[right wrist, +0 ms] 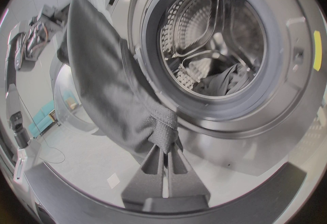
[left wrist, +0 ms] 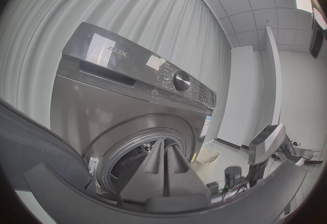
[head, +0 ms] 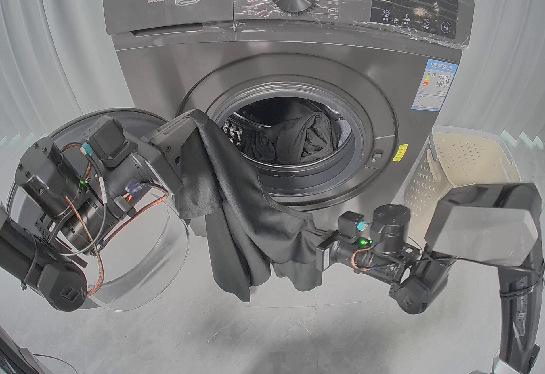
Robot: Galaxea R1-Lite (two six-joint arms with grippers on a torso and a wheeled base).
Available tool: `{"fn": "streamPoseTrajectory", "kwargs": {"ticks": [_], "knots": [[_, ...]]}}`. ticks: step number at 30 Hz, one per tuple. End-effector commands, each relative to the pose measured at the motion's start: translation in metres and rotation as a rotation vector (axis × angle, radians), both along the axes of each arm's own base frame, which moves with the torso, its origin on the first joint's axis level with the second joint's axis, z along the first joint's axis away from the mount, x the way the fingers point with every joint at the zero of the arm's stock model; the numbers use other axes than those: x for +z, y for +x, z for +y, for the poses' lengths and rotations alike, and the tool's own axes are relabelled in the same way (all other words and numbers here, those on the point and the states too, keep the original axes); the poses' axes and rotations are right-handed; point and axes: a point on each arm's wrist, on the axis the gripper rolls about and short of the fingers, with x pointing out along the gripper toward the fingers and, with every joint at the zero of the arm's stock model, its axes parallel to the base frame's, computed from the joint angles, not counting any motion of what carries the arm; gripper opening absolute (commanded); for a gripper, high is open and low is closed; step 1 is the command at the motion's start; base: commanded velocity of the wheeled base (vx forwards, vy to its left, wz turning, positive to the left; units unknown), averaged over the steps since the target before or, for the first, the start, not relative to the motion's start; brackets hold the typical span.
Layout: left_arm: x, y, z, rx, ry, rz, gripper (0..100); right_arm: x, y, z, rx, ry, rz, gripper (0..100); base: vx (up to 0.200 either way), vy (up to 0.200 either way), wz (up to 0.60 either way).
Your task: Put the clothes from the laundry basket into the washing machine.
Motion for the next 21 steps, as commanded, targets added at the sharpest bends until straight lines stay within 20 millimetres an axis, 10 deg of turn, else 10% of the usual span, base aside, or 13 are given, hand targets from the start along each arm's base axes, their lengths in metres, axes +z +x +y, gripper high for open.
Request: {"fn": "streamPoseTrajectory", "kwargs": {"ticks": [1,21], "knots": [[-0.004,0.002,0.003,0.012,0.005,0.013,0,0.061,-0.018,-0.039,-0.080,0.058,-0.111,0,0.000,0.000,0.00],[-0.017,-0.004,0.013,0.041,0.035,0.062,0,0.145,-0.061,-0.081,-0.196,0.276,-0.284,0,0.000,0.000,0.00]]}}
